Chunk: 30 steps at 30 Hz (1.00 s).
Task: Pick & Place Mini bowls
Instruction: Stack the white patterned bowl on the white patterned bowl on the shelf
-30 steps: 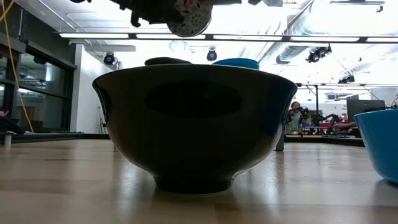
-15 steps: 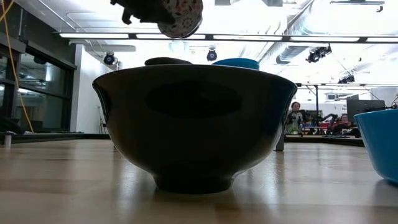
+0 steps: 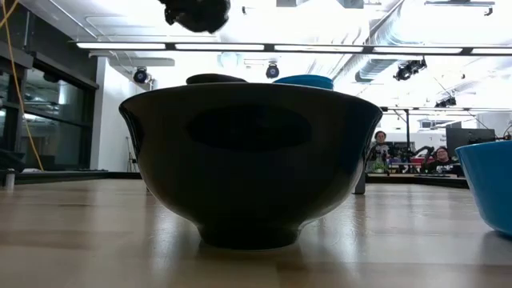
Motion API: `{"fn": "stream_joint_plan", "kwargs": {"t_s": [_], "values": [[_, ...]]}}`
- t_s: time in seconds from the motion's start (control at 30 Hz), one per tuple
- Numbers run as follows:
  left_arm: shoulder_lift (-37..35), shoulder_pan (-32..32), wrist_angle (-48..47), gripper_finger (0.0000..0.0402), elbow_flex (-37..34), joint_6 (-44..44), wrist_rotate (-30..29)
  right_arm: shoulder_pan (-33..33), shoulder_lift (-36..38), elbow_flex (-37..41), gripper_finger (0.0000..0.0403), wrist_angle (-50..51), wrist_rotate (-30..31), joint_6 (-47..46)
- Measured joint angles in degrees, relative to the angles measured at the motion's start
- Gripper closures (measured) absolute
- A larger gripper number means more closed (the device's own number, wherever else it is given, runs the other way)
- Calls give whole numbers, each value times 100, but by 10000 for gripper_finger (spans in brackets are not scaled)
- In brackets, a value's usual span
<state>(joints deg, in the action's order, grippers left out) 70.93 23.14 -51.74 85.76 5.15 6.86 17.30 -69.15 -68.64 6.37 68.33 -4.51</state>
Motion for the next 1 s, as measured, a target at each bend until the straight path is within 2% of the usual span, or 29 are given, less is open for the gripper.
{"fn": "stream_joint_plan", "kwargs": {"t_s": [0.1, 0.23, 0.3, 0.7, 1.0], "values": [[208, 354, -328, 389, 221, 243, 643, 49, -4, 0, 192, 325, -209, -352], [615, 689, -260, 389, 286, 234, 1461, 52, -4, 0, 192, 783, -515, -868], [827, 841, -312, 389, 286, 232, 1692, 52, -4, 0, 192, 979, -622, -1040], [1604, 1025, -441, 389, 282, 330, 1522, 50, -6, 2, 192, 1443, -983, -1463], [1656, 1025, -623, 389, 284, 366, 777, 48, -6, 2, 192, 1508, -1029, -1499]]}}
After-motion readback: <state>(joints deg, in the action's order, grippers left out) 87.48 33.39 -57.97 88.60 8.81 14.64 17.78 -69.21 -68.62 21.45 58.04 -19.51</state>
